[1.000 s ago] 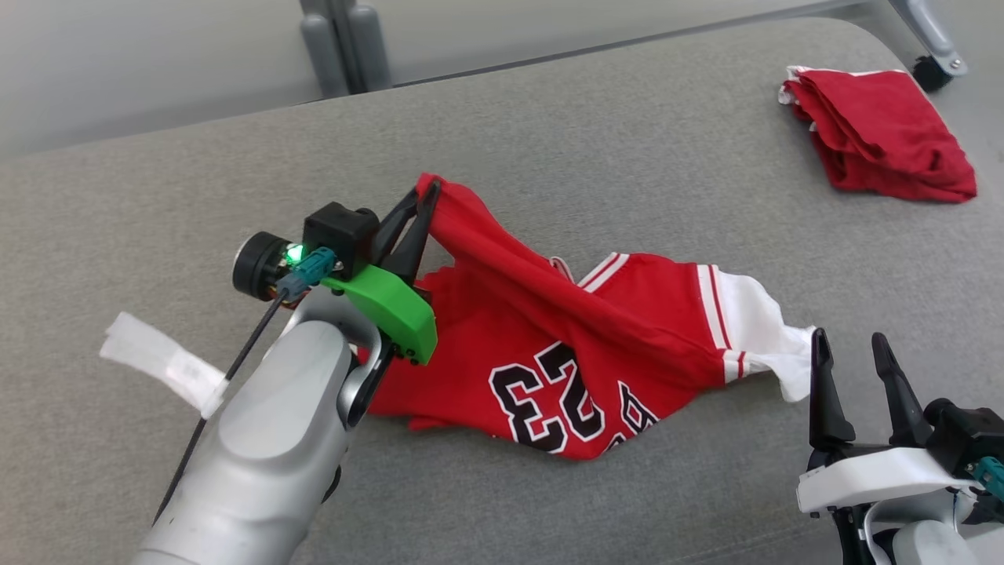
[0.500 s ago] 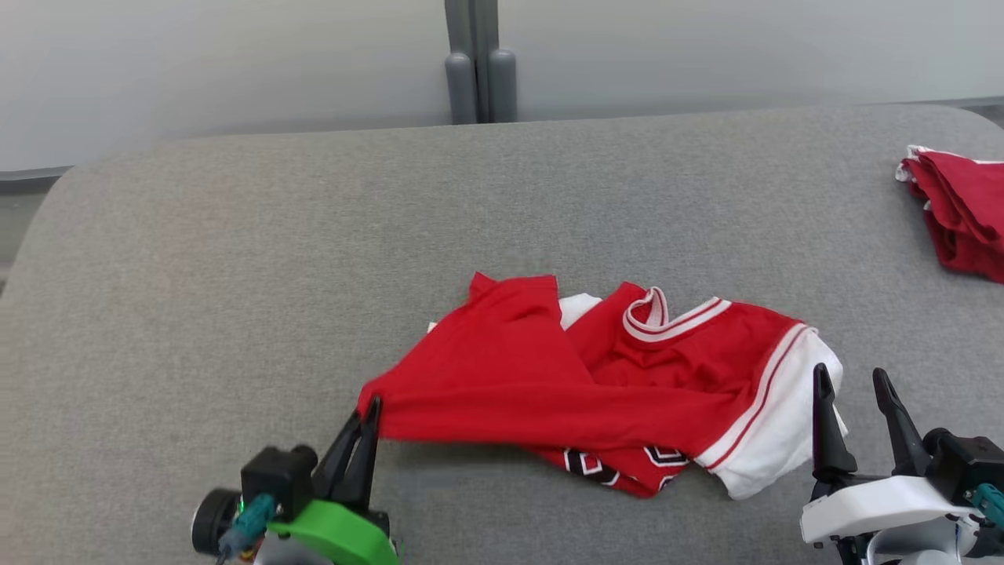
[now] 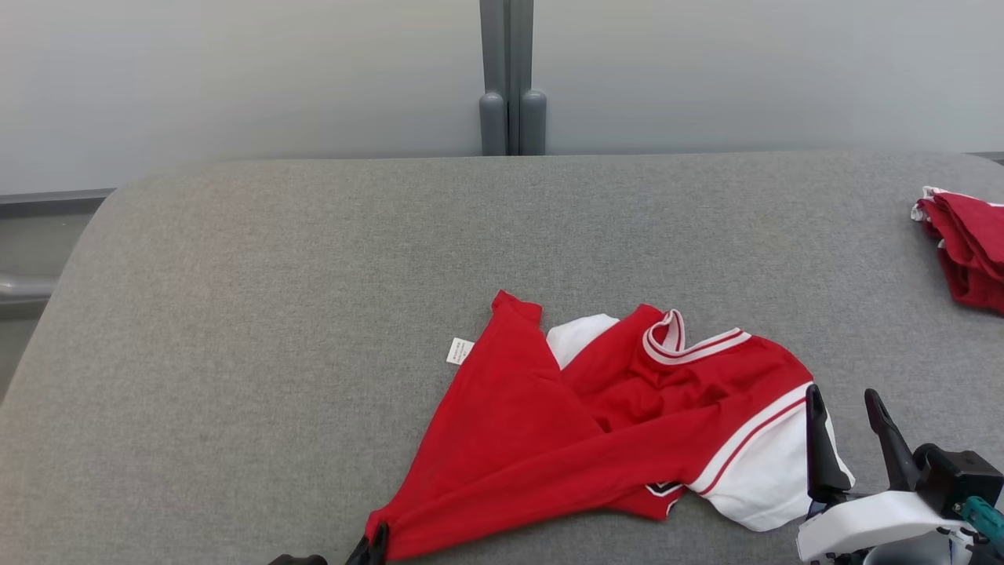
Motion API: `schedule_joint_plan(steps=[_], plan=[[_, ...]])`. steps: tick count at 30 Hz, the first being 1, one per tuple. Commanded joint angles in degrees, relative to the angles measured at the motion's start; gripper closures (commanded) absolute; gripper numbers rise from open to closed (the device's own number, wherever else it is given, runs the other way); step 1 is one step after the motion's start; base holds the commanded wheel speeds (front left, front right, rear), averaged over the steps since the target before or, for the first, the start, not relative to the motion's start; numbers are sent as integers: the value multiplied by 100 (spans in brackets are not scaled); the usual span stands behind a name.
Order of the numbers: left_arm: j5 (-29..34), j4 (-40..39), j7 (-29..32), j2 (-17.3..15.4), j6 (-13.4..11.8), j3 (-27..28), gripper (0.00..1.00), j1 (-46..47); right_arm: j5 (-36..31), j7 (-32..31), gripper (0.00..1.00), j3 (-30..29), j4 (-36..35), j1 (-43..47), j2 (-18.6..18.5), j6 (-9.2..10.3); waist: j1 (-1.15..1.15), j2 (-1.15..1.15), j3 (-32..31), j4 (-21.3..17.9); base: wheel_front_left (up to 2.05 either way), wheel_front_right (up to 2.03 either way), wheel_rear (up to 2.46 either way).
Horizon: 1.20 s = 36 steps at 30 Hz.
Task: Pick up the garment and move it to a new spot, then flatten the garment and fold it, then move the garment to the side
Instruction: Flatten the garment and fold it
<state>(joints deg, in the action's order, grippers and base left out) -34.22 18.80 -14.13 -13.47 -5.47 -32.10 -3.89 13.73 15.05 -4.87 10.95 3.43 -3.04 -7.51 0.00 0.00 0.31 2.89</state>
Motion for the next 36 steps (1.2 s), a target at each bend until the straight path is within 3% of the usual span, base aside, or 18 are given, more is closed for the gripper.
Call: schedule_joint_plan(steps=[1,2,3,9,19,29,36], plan=[[45,68,-30,-31,29,40,74,-9,-22,16,0,-7,19,93,-31,5,0,0,-38,-36,0,0,0],[62,112,-53,-28,31,74,49,26,-20,16,0,-5,26,92,-32,5,0,0,-49,-49,0,0,0],[76,143,-67,-28,41,93,0,48,-20,16,0,-2,30,88,-31,5,0,0,-58,-60,0,0,0],[229,85,-113,-24,26,389,0,202,-14,16,0,-30,6,101,-30,5,0,0,-100,-103,0,0,0],[890,-599,-104,227,109,1515,0,80,-59,16,0,103,-5,107,-154,5,0,0,-135,-209,0,0,0],[1515,-813,-105,526,450,2479,0,8,-69,16,0,327,-96,232,-385,6,0,0,-209,-390,0,0,0],[1769,-684,-105,644,709,2836,0,50,-237,16,0,449,-267,364,-433,5,0,0,-263,-440,0,0,0]])
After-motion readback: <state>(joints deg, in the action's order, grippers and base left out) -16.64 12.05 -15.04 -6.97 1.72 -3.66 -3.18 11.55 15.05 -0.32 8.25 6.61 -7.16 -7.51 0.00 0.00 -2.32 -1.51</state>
